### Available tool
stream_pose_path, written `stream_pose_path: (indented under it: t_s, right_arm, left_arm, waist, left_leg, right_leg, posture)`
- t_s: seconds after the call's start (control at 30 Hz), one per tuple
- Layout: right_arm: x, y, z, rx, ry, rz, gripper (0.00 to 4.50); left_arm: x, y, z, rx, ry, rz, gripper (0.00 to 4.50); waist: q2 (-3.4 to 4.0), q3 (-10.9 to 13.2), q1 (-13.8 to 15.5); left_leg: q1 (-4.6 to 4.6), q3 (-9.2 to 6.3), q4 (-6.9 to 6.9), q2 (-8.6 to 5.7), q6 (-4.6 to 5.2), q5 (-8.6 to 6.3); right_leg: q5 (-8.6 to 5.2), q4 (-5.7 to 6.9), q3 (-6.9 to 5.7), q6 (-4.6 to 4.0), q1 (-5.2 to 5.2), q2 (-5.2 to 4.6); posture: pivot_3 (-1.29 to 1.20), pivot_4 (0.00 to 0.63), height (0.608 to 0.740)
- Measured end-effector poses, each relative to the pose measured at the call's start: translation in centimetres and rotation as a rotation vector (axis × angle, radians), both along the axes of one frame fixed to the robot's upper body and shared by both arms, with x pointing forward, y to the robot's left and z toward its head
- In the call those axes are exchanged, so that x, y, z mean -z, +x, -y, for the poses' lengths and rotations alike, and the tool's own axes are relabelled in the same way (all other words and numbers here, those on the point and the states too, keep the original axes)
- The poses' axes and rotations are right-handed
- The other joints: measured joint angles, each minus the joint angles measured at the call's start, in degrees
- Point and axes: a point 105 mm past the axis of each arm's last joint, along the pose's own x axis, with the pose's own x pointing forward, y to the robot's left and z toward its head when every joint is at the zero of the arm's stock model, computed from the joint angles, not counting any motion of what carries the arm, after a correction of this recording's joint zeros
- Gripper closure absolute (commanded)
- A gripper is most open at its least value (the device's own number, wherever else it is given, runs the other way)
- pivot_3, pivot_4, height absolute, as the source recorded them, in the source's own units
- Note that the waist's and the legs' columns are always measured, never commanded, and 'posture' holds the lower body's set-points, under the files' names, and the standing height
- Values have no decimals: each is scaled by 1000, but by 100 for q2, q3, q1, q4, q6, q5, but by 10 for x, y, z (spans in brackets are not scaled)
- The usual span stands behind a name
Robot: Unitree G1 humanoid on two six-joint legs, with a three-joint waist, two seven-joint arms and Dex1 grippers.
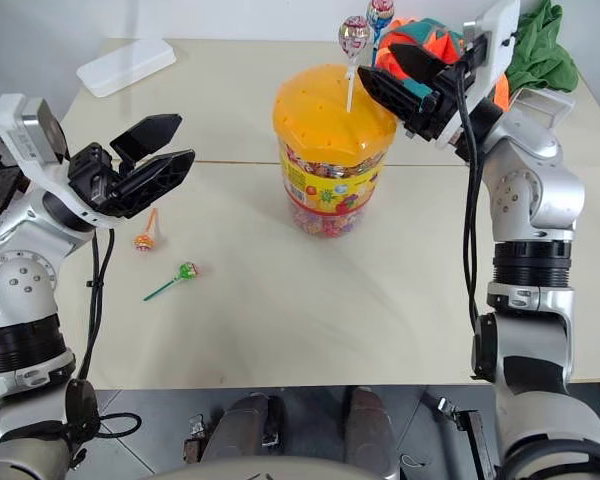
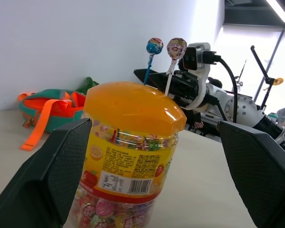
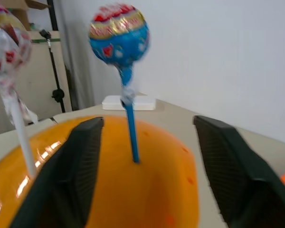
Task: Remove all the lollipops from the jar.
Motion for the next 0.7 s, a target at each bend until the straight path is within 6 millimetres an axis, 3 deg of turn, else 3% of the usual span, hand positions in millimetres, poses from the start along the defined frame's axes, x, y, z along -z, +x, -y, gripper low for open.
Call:
stream_pose_path:
  t_s: [0.23, 0.4, 0.5, 0.57, 0.63, 0.7]
  right_arm:
    - [0, 0, -5, -40, -5, -6, 4448]
    - [-10, -1, 4, -64, 95, 28, 4483]
    - [-30, -6, 34, -32, 205, 87, 4483]
    - [-36, -7, 58, 47, 176, 98, 4483]
    - [-26, -7, 93, 194, 51, 27, 4483]
    - [2, -7, 125, 331, -100, -114, 4483]
  left_arm:
    - [0, -5, -1, 20, -28, 7, 0]
    - [-2, -6, 1, 39, -63, 24, 0]
    - [-2, -9, 2, 63, -61, 44, 0]
    - [-2, -11, 5, 83, -41, 61, 0]
    - [3, -14, 10, 115, 28, 88, 0]
    - [11, -16, 12, 133, 94, 102, 0]
  waist:
    - [0, 0, 13]
    - [0, 0, 9]
    - [0, 0, 52]
    - [0, 0, 68]
    - [0, 0, 83]
    - [0, 0, 76]
  left_leg:
    - [0, -1, 1, -1, 0, 0]
    - [-1, 0, 0, 0, 0, 0]
    - [-5, -3, 0, -4, 0, 0]
    - [-6, -4, 1, -6, 2, -1]
    - [-8, -3, -3, -6, 2, -2]
    - [-8, 0, -9, -5, 3, -2]
  right_leg:
    - [0, 0, 0, 0, 1, 0]
    - [0, -1, 0, 0, 0, 0]
    - [0, -1, -3, 0, 1, -2]
    - [0, -4, -3, 0, 1, -3]
    - [0, -13, -5, 0, 1, -2]
    - [0, -22, -6, 0, 1, -1]
  posture:
    - [0, 150, 740]
    - [0, 150, 740]
    - [0, 150, 740]
    - [0, 150, 740]
    - [0, 150, 740]
    - [0, 150, 740]
